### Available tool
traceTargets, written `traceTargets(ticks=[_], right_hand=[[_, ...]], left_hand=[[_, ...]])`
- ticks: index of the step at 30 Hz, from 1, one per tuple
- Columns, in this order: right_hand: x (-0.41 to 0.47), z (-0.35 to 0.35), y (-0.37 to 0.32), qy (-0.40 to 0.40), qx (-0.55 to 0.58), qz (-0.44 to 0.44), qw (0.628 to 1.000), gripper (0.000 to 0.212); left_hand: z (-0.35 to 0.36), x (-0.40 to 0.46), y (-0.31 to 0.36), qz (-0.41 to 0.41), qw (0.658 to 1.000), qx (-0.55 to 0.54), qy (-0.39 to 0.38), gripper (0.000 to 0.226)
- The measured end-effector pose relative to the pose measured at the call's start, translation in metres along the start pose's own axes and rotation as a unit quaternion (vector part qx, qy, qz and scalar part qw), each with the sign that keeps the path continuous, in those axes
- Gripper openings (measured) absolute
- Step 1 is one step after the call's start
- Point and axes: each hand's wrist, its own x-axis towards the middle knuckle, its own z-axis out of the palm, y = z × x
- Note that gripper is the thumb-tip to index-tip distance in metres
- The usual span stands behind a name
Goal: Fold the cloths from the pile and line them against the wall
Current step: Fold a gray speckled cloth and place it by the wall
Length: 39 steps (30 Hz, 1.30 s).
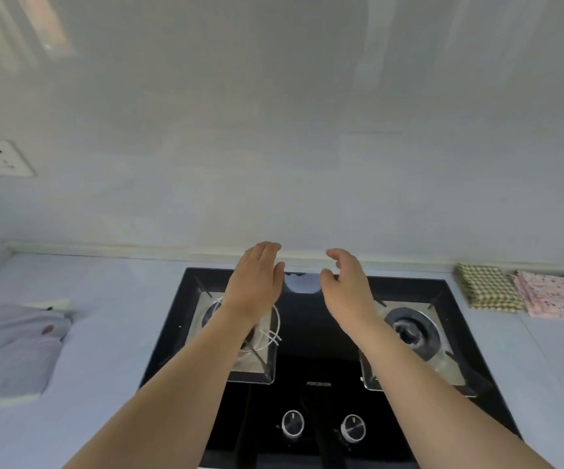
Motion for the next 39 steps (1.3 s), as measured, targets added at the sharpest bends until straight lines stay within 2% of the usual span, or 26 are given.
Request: traceTargets(ticks=[10,18,21,24,30,33,36,39], right_hand=[[-0.021,0.113,-0.053,-0.095,0.007,-0.026,0.995,0.041],[-0.05,0.249,-0.111,-0.148,-0.022,-0.051,0.987,0.041],[-0.065,0.311,-0.134,-0.168,-0.036,-0.068,0.983,0.04],[-0.081,0.375,-0.148,-0.228,-0.069,-0.092,0.967,0.038],[-0.104,0.481,-0.143,-0.31,-0.121,-0.141,0.932,0.021],[-0.112,0.526,-0.125,-0.299,-0.124,-0.186,0.928,0.018],[-0.119,0.559,-0.097,-0.263,-0.115,-0.226,0.931,0.016],[-0.126,0.58,-0.066,-0.202,-0.109,-0.274,0.934,0.015]], left_hand=[[-0.061,-0.064,-0.127,-0.101,0.995,0.007,0.003,0.038],[-0.12,-0.112,-0.258,-0.149,0.989,0.021,-0.006,0.035],[-0.144,-0.131,-0.32,-0.163,0.985,0.024,-0.042,0.034],[-0.159,-0.149,-0.383,-0.191,0.979,0.007,-0.065,0.033],[-0.16,-0.202,-0.477,-0.222,0.965,-0.007,-0.136,0.028],[-0.148,-0.224,-0.506,-0.21,0.967,-0.019,-0.146,0.021],[-0.129,-0.239,-0.525,-0.143,0.982,-0.026,-0.124,0.013],[-0.112,-0.252,-0.539,-0.107,0.991,-0.033,-0.076,0.021]])
